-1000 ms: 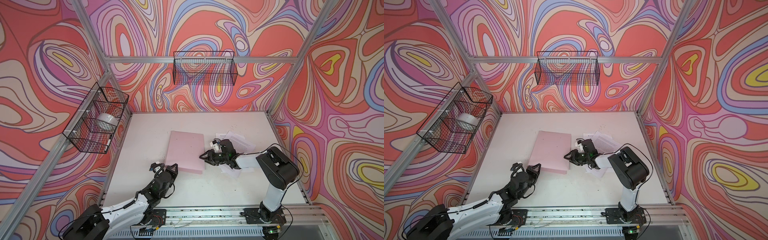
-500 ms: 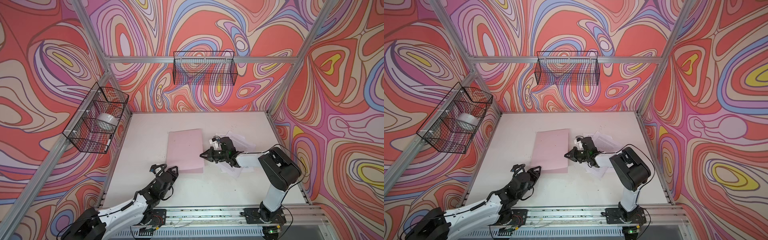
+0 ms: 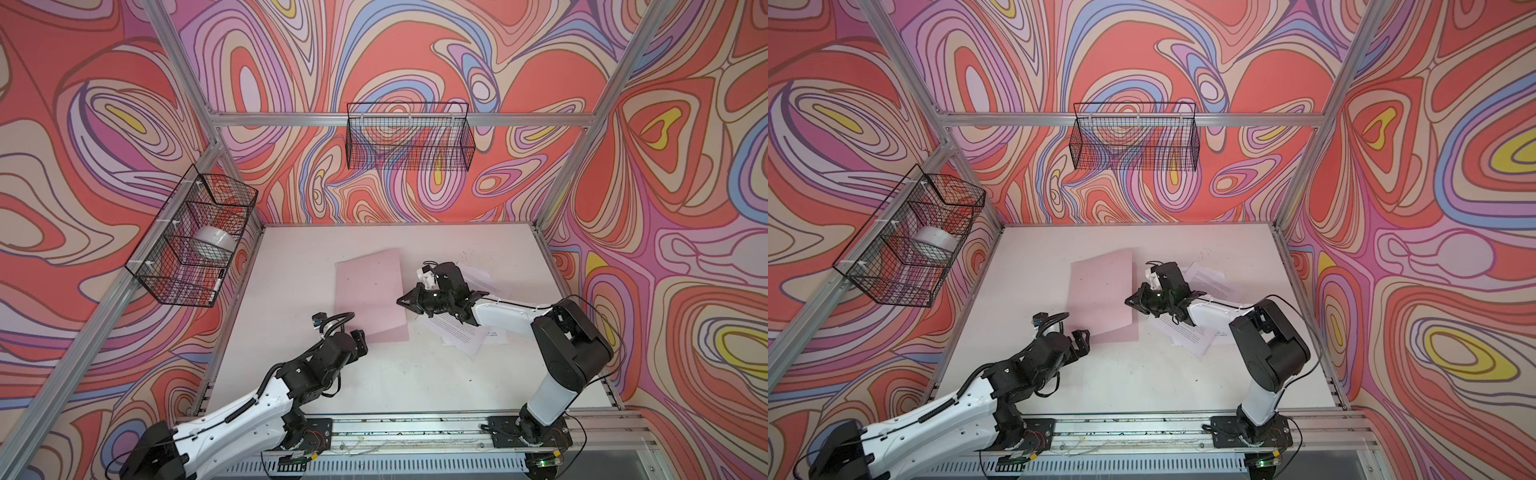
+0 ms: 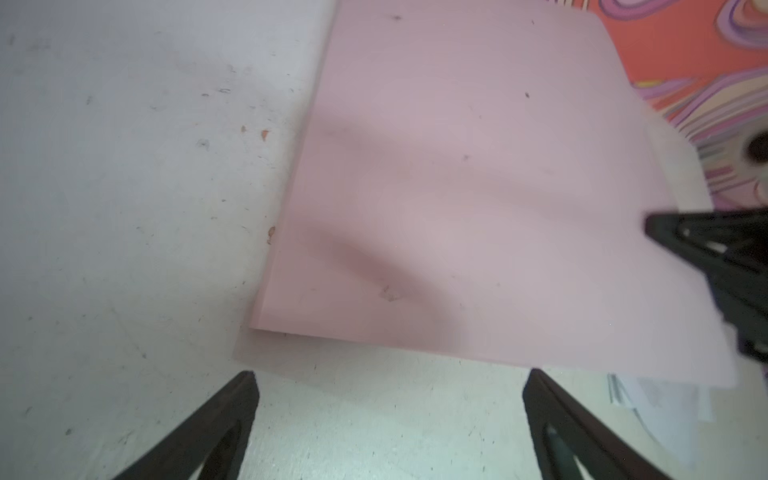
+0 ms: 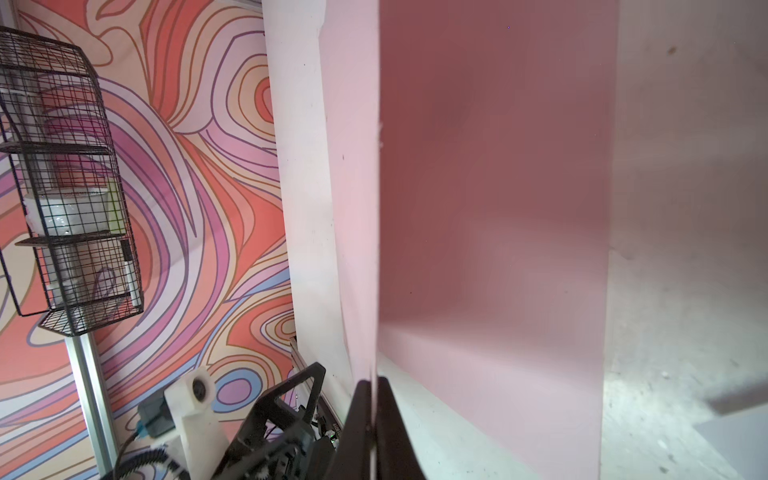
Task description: Put the files into the folder
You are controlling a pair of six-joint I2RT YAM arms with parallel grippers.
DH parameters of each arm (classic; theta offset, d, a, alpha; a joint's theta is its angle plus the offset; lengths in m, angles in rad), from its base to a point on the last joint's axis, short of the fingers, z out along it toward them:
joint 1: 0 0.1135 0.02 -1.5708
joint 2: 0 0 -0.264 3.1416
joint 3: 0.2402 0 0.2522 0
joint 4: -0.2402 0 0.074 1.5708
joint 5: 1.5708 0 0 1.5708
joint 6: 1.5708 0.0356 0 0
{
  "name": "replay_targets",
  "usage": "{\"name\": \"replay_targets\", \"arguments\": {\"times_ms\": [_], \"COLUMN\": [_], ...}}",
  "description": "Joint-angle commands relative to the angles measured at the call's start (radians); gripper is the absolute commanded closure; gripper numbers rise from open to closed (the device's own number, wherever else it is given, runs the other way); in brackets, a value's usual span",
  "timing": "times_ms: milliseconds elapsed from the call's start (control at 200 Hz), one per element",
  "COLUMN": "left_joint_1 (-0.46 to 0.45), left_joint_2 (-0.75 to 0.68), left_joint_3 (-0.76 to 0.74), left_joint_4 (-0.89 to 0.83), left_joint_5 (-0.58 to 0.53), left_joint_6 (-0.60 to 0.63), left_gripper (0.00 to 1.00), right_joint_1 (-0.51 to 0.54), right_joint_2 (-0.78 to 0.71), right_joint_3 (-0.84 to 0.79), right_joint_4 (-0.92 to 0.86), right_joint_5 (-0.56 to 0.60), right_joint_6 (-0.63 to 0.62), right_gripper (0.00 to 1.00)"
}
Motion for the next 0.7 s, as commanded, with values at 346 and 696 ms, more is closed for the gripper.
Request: {"name": "replay_targets", "arguments": {"times_ms": [346,696], "left_joint_1": [-0.354,-0.322], "left_joint_2": [0.557,0.599], "left_joint_3": [0.314,0.31], "left_joint_4": [-0.056,0.239], "left_joint_5": [-0.572,-0.526], "left_joint_6": [0.324,0.562], "left_gripper": [0.03,0.27], "right_joint_1": [0.041,0.049], "right_joint_2": [-0.089,-0.157], "right_joint_3": [0.151,0.101], "right_joint_4": [-0.287,-0.237], "right_joint_5": [0.111,0.036], "right_joint_6": [0.021,0.039], "right_gripper": [1.0,1.0]}}
